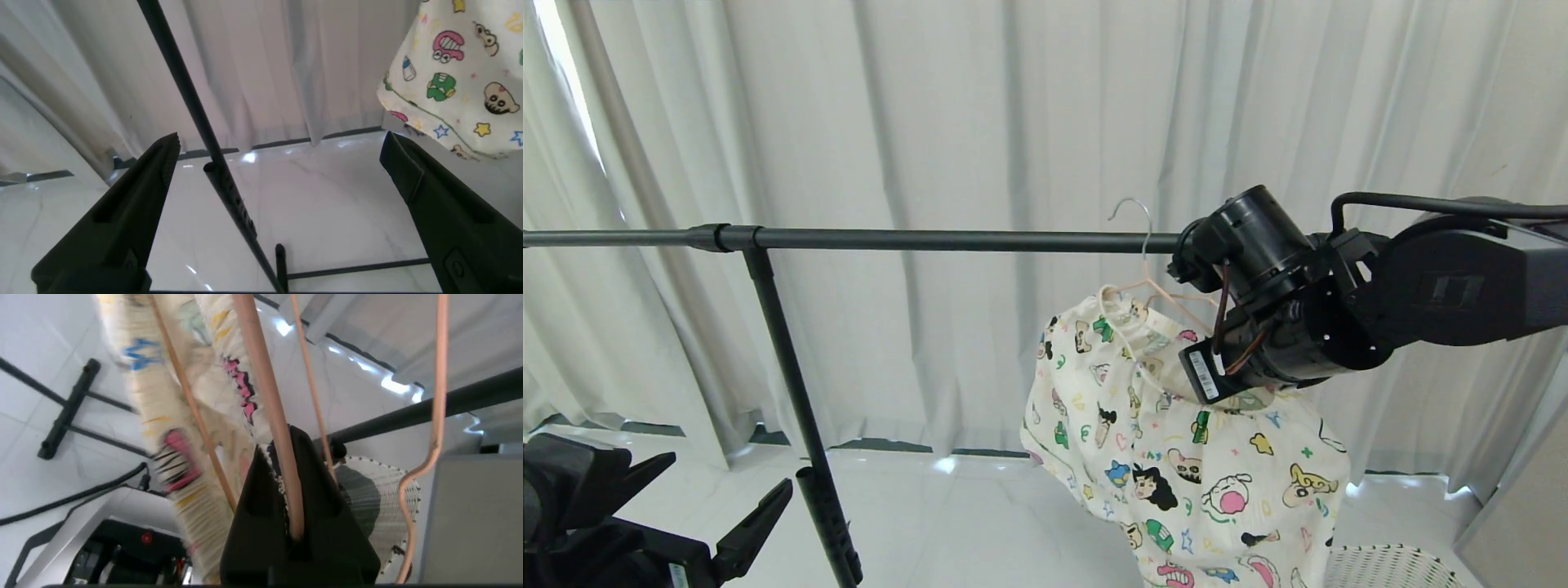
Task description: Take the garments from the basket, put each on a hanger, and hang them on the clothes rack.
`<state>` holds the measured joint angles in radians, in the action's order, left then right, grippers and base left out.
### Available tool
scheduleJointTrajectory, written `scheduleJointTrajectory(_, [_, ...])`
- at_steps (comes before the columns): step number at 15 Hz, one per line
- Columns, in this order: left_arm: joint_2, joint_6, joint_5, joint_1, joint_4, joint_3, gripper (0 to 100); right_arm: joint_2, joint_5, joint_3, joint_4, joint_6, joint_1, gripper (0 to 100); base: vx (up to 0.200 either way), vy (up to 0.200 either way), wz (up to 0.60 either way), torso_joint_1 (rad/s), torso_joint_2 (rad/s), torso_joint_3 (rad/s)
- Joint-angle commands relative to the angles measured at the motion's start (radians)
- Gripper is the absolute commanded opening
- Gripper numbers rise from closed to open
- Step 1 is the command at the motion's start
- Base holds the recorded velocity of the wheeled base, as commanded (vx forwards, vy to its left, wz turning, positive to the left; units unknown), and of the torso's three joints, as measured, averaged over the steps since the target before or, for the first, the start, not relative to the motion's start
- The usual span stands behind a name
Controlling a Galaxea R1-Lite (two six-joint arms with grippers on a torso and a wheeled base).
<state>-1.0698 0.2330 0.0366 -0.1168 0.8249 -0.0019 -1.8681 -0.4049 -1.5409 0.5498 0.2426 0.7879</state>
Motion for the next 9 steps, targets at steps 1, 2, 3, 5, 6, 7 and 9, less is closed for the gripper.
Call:
scheduleJointTrajectory(1, [0.001,0.000,0.000,-0.012,0.000,0.000,100,-0.056,-0.002,-0.031,0.001,0.000,-0.015,0,0.000,0.000,0.00,0.000,0.00,0.000])
scheduleJointTrajectory(2, [0.001,0.000,0.000,-0.012,0.000,0.000,100,-0.075,-0.002,-0.048,0.001,0.003,-0.018,0,0.000,0.000,0.00,0.000,0.00,0.000])
scheduleJointTrajectory(3, [-0.001,0.000,0.000,-0.012,0.000,0.000,100,-0.089,-0.002,-0.067,0.001,0.014,-0.019,0,0.000,0.000,0.00,0.000,0.00,0.000])
scheduleJointTrajectory(5, [-0.001,0.002,0.000,-0.014,0.000,0.000,100,-0.106,-0.002,-0.079,0.002,0.020,-0.019,0,0.000,0.000,0.00,0.000,0.00,0.000])
scheduleJointTrajectory(6, [0.001,0.000,0.000,-0.014,0.000,0.000,100,-0.109,-0.002,-0.079,0.002,0.021,-0.021,0,0.000,0.000,0.00,0.000,0.00,0.000])
scheduleJointTrajectory(7, [-0.001,0.000,0.000,-0.012,0.000,0.000,100,-0.114,-0.002,-0.079,0.002,0.027,-0.027,0,0.000,0.000,0.00,0.000,0.00,0.000])
scheduleJointTrajectory(9, [0.001,0.000,0.000,-0.014,0.000,0.000,100,-0.114,-0.002,-0.077,0.002,0.038,-0.032,0,0.000,0.000,0.00,0.000,0.00,0.000])
